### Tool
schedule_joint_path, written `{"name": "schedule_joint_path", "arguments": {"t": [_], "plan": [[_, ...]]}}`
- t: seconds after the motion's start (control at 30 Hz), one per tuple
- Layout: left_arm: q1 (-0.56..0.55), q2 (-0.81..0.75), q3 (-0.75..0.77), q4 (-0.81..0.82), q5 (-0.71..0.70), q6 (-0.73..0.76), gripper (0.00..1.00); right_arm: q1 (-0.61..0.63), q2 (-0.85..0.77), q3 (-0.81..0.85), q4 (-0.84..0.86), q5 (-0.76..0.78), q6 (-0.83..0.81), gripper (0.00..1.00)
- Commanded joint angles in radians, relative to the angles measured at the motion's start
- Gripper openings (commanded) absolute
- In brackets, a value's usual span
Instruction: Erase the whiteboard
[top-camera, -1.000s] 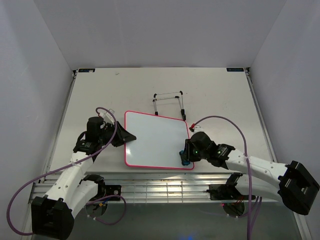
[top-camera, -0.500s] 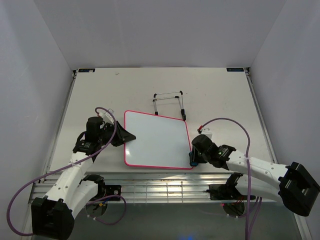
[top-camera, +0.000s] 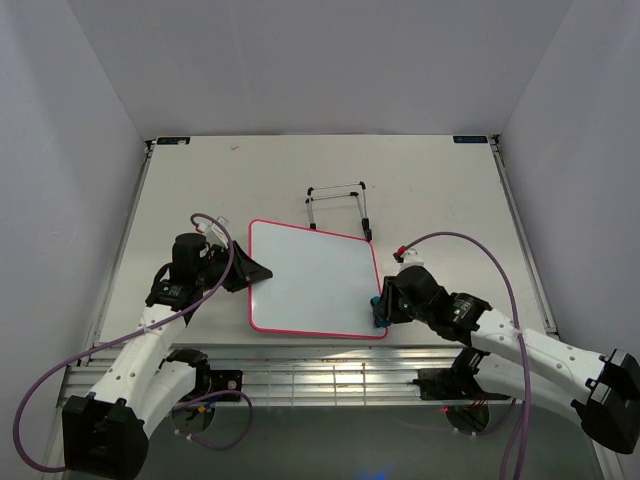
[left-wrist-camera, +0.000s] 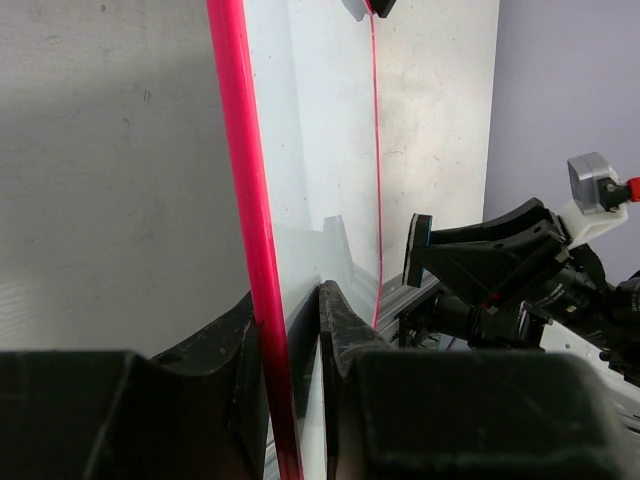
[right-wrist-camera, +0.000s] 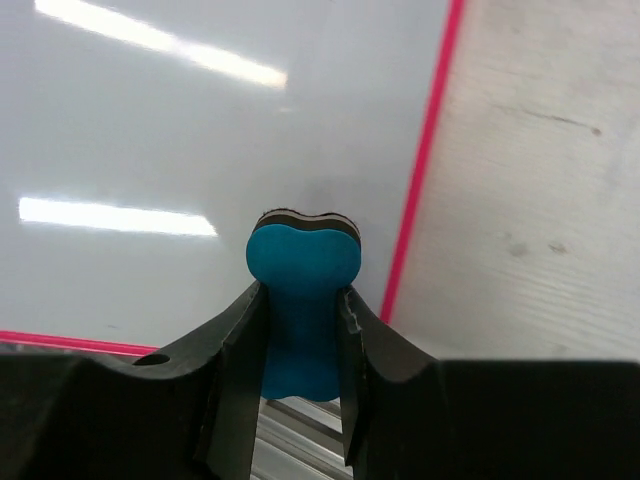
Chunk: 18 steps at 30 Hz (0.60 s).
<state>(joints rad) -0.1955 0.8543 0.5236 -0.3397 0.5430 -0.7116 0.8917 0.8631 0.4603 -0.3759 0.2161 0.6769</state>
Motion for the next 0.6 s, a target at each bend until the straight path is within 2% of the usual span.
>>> {"name": "schedule_joint_path", "arguments": {"t": [0.0, 0.13, 0.37, 0.57], "plan": [[-0.001, -0.009, -0.013, 0.042, -0.060, 0.103, 0.00, 0.010, 0.020, -0.003, 0.214, -0.132, -0.068, 0.08], [0.001, -0.011, -0.013, 0.041, -0.061, 0.103, 0.00, 0.084, 0.175, 0.072, 0.273, -0.077, -0.070, 0.08], [-0.001, -0.004, -0.011, 0.038, -0.066, 0.104, 0.00, 0.364, 0.335, 0.273, 0.296, 0.100, -0.007, 0.08], [-0.001, -0.005, -0.011, 0.037, -0.071, 0.103, 0.00, 0.428, 0.408, 0.278, 0.310, 0.121, 0.056, 0.08]]}}
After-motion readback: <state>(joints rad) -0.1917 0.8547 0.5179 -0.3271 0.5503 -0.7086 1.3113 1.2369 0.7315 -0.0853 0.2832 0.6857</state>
